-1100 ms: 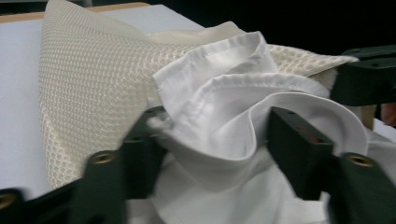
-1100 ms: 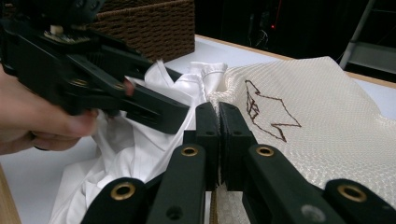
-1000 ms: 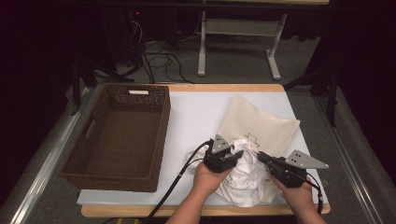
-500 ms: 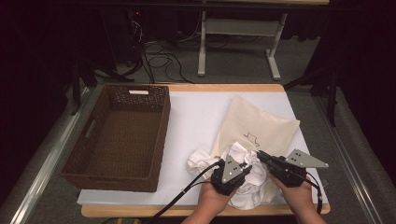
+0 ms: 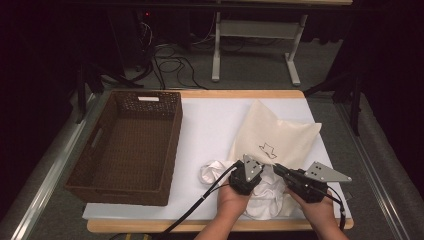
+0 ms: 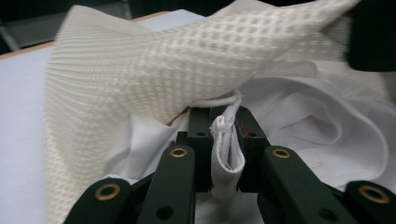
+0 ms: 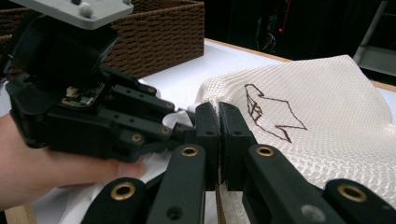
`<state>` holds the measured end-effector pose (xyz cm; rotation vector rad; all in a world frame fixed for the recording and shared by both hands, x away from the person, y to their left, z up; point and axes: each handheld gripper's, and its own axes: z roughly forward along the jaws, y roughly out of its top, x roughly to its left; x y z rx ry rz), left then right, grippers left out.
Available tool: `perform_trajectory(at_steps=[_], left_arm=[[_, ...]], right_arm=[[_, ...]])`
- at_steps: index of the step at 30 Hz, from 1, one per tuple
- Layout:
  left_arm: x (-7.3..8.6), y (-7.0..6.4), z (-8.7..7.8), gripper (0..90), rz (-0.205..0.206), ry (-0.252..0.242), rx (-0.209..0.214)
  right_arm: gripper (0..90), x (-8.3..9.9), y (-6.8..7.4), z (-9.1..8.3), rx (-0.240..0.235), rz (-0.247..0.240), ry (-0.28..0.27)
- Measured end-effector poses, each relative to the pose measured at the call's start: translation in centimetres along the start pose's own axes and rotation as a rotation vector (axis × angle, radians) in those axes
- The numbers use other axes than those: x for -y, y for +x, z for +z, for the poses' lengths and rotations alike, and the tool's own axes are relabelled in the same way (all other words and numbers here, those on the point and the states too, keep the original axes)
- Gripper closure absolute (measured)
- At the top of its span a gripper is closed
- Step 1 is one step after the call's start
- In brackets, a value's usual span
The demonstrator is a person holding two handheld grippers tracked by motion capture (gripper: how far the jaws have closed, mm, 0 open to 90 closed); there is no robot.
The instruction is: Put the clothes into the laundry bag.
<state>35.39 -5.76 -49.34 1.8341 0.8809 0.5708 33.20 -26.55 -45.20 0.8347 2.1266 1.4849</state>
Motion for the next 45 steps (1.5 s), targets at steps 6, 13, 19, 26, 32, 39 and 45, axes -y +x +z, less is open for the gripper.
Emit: perform_trajectory(at_steps=[6,13,19,26,32,39,45], left_arm=[[0.1,0.2,-0.5,75.0,-0.036,-0.015,0.0],[0.2,0.5,-2.8,47.1,-0.041,-0.068,0.147],[0.1,1.3,-5.5,38.4,-0.041,-0.083,0.191],[0.7,4.3,-7.4,32.1,-0.034,-0.061,0.138],[2.4,7.5,-6.7,21.8,-0.124,0.012,0.09],[4.0,7.9,-5.5,59.1,-0.192,0.068,0.185],[2.6,6.8,-7.0,83.1,-0.148,0.003,0.164]], right_arm=[[88.9,0.0,-0.1,0.0,0.006,-0.003,-0.002],[88.9,0.1,-0.4,-0.1,0.017,0.004,0.0],[88.9,0.1,-0.4,-0.1,0.019,0.004,0.0],[88.9,0.1,-0.3,-0.1,0.018,0.006,0.001],[88.8,0.2,-0.3,0.0,0.019,0.009,0.0],[88.8,0.2,-0.3,0.1,0.022,0.008,0.008],[88.8,0.3,-0.3,0.1,0.026,0.008,0.008]])
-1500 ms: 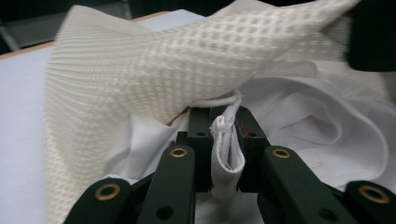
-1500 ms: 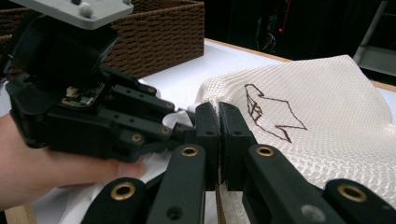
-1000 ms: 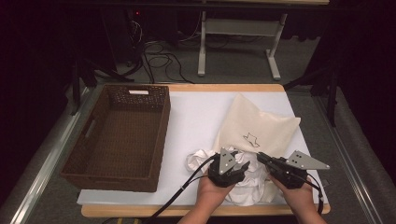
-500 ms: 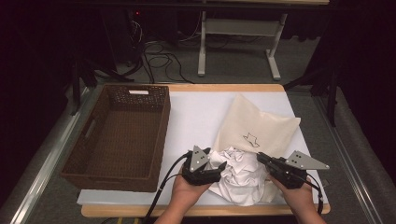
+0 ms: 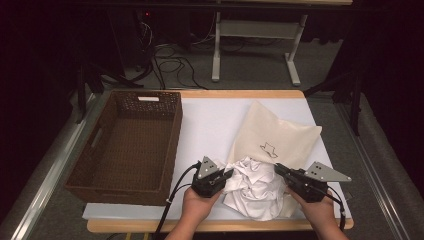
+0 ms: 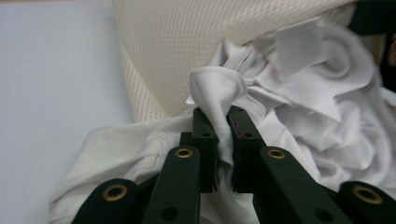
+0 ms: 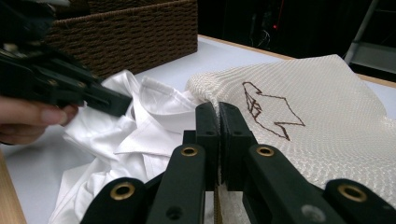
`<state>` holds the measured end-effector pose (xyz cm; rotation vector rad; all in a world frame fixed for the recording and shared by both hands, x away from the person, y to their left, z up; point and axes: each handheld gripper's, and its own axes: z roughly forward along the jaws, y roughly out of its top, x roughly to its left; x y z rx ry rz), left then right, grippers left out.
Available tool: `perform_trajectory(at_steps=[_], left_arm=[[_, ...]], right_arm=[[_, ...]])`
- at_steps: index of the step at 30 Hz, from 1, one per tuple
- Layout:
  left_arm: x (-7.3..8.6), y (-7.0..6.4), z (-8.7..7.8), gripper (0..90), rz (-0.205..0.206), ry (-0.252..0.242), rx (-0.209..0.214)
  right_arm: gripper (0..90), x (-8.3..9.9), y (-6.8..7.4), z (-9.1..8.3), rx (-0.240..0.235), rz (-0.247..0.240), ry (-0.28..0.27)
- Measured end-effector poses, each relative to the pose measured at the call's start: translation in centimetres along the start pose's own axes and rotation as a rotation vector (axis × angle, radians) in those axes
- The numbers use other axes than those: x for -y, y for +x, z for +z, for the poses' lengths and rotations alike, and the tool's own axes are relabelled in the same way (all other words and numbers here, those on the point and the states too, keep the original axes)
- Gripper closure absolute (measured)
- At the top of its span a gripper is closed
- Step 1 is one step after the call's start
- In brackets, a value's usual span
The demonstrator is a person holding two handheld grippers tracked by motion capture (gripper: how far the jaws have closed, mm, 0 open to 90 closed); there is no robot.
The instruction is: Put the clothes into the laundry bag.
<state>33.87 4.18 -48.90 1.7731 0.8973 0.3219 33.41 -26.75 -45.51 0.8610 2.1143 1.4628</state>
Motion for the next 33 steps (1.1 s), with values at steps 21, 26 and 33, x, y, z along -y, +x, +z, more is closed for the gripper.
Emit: perform_trajectory(at_steps=[21,26,33], left_arm=[[-2.3,-6.3,6.1,83.8,0.157,-0.033,0.034],[-1.6,-5.0,7.9,83.8,0.139,-0.001,-0.016],[-1.7,-4.8,7.4,68.4,0.116,-0.021,0.003]], right_arm=[[88.8,-0.1,0.1,0.1,-0.005,0.002,-0.003],[88.9,-0.2,0.4,0.1,-0.023,-0.003,-0.012],[88.8,-0.1,0.0,-0.2,-0.011,-0.003,-0.01]])
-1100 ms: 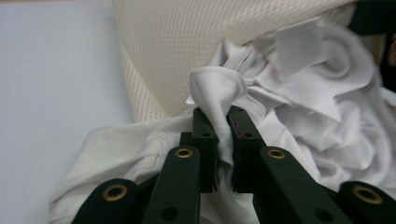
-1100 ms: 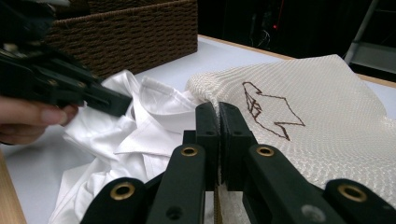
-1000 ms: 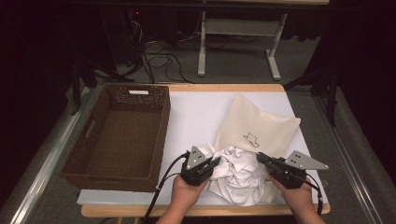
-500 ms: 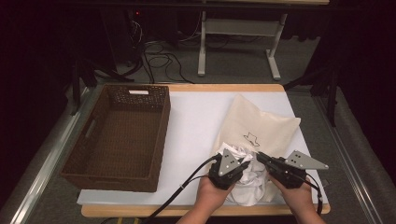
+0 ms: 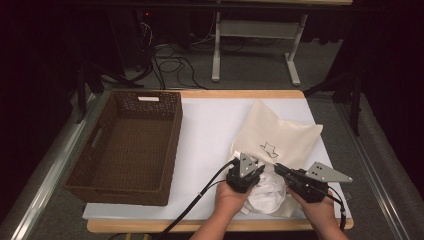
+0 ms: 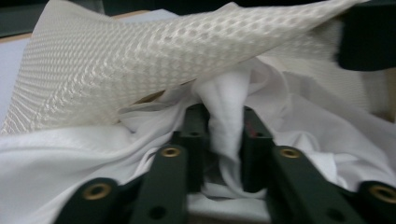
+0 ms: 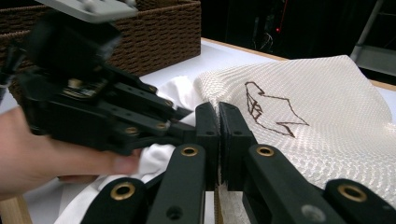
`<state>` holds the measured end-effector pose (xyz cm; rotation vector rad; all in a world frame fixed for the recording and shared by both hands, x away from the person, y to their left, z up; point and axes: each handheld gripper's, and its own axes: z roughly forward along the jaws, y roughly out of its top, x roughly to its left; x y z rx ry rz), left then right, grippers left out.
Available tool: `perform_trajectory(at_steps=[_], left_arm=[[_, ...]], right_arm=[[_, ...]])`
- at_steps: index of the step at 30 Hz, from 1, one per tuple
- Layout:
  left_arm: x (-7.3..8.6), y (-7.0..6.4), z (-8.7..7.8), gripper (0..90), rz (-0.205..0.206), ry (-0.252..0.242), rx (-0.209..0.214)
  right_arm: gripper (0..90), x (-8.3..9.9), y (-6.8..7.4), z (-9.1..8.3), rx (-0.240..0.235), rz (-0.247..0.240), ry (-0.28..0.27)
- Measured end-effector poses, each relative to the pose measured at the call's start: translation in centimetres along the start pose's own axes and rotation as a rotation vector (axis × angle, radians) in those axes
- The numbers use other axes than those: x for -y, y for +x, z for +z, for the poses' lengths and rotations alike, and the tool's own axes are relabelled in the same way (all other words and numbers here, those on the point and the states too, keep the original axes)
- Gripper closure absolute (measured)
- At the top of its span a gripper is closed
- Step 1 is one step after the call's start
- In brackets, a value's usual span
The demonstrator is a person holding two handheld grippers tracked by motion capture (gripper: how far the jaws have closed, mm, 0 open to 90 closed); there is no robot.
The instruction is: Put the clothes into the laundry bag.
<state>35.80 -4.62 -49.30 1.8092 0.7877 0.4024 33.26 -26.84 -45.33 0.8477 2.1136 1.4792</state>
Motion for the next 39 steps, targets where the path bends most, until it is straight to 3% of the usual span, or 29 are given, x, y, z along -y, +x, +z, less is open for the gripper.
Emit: perform_trajectory(at_steps=[3,5,8,14,17,19,21,23,25,29,33,37,39], left_arm=[[-0.1,-0.2,-1.6,52.6,-0.007,-0.04,0.032],[-0.1,-0.2,-2.8,43.2,-0.012,-0.058,0.027],[0.4,0.2,-4.6,38.6,-0.001,-0.063,0.04],[1.0,1.5,-7.5,33.6,-0.026,-0.12,0.032],[1.0,2.7,-7.7,27.8,-0.041,-0.118,-0.013],[1.3,3.9,-6.8,22.1,-0.096,-0.081,-0.034],[1.8,4.6,-5.9,20.9,-0.133,-0.038,-0.022],[2.3,4.6,-5.4,32.0,-0.134,-0.016,-0.004],[2.6,4.5,-5.1,53.2,-0.133,-0.004,0.004],[2.2,3.6,-5.2,83.0,-0.108,0.0,0.0],[1.0,1.3,-5.1,85.5,-0.041,-0.023,0.025],[0.3,-0.1,-3.5,85.5,-0.011,-0.01,0.027],[0.1,-0.3,-2.5,85.4,-0.02,0.003,0.033]], right_arm=[[88.8,0.0,-0.1,-0.1,0.002,0.007,-0.004],[88.8,0.1,-0.2,-0.1,0.003,0.005,-0.005],[88.8,0.0,-0.2,-0.3,0.002,0.004,-0.003],[88.8,0.0,-0.2,-0.1,0.01,0.002,-0.003],[88.8,0.0,-0.1,-0.1,0.006,0.001,0.0],[88.8,0.0,-0.1,-0.1,0.006,0.0,-0.002],[88.8,0.1,-0.1,-0.1,0.008,0.005,0.0],[88.7,0.1,-0.1,-0.1,0.008,0.005,-0.001],[88.8,0.1,-0.2,-0.2,0.009,0.005,-0.001],[88.8,0.1,-0.2,-0.1,0.008,0.008,-0.001],[88.8,0.0,-0.1,-0.1,0.002,0.002,-0.007],[88.8,0.0,0.1,0.1,0.004,0.001,-0.004],[88.8,-0.1,0.2,0.2,-0.004,-0.001,-0.003]])
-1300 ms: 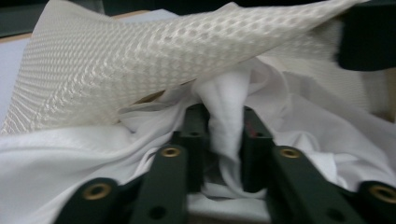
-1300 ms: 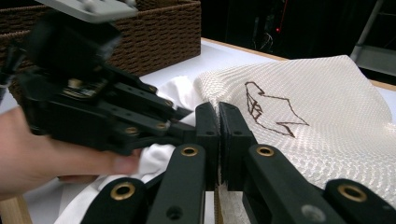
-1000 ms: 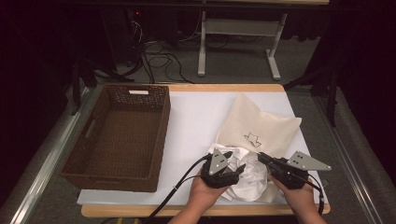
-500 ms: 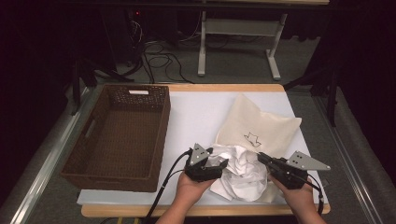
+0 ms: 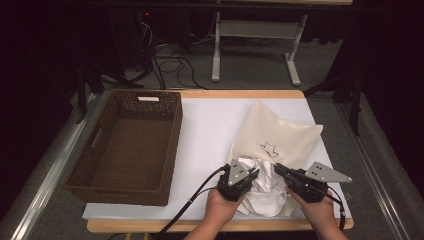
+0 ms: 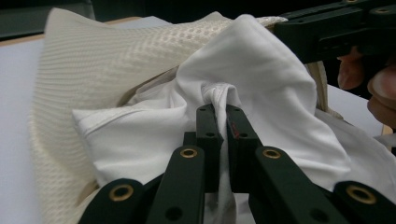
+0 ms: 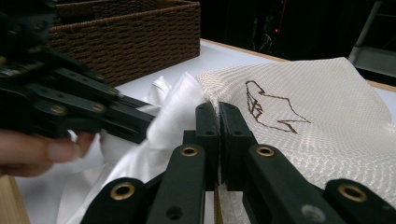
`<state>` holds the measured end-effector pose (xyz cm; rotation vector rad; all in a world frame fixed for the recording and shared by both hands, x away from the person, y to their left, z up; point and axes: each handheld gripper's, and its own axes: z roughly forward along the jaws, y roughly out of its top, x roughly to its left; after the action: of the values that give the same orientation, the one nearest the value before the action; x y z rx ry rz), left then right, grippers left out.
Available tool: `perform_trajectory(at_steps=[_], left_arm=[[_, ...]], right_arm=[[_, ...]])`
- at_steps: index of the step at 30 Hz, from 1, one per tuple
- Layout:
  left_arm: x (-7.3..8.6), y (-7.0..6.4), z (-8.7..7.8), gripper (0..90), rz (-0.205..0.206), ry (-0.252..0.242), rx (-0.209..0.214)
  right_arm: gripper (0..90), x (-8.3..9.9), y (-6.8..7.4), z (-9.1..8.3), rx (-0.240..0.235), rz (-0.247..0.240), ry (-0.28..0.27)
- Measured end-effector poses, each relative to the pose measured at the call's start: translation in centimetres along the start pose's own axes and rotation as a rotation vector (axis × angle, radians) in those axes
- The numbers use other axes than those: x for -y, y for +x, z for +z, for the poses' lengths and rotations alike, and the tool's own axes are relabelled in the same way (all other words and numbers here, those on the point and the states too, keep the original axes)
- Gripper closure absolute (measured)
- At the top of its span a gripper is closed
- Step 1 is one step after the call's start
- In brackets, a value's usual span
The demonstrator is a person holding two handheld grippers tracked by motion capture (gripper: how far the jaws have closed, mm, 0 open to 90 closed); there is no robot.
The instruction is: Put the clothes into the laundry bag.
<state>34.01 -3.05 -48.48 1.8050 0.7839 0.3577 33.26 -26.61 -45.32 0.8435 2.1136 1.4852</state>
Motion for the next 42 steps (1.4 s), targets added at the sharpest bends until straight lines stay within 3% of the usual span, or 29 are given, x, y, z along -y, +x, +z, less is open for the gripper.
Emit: perform_trajectory(at_steps=[7,14,17,19,22,24,28,32,33,36,39,42], left_arm=[[0.5,1.3,2.7,84.0,-0.06,0.042,-0.033],[0.4,1.8,3.9,79.8,-0.072,0.059,-0.086],[0.3,1.6,3.0,72.5,-0.046,0.043,-0.079],[0.5,1.3,1.8,66.4,-0.044,0.02,-0.045],[0.6,0.9,-0.4,57.8,0.002,-0.003,-0.026],[0.6,0.6,-2.1,56.7,0.04,-0.041,-0.042],[0.3,2.3,-3.5,53.9,0.004,-0.071,-0.09],[0.1,4.6,-1.8,44.2,-0.104,-0.011,-0.12],[0.2,4.8,-1.5,46.2,-0.119,-0.003,-0.115],[0.6,5.0,-0.6,64.8,-0.161,0.039,-0.097],[0.7,4.4,-0.4,83.5,-0.148,0.049,-0.119],[0.5,3.5,-0.8,86.9,-0.121,0.021,-0.115]], right_arm=[[88.8,0.0,0.0,-0.1,0.0,-0.002,-0.004],[88.8,-0.1,0.2,0.1,-0.007,-0.008,-0.002],[88.8,0.0,0.1,-0.1,-0.005,-0.007,-0.002],[88.8,0.0,0.0,-0.2,-0.004,-0.009,-0.007],[88.8,0.0,-0.1,-0.3,0.002,0.004,-0.007],[88.8,0.0,-0.1,-0.3,0.003,0.001,-0.008],[88.8,-0.1,0.0,-0.1,0.003,-0.007,-0.004],[88.8,-0.2,0.1,0.0,0.0,-0.006,-0.006],[88.8,-0.2,0.1,0.0,-0.002,-0.007,-0.008],[88.8,-0.1,0.0,-0.2,0.0,-0.002,-0.008],[88.8,-0.1,-0.2,-0.3,0.001,0.001,-0.011],[88.8,-0.1,-0.1,-0.3,0.001,-0.003,-0.013]])
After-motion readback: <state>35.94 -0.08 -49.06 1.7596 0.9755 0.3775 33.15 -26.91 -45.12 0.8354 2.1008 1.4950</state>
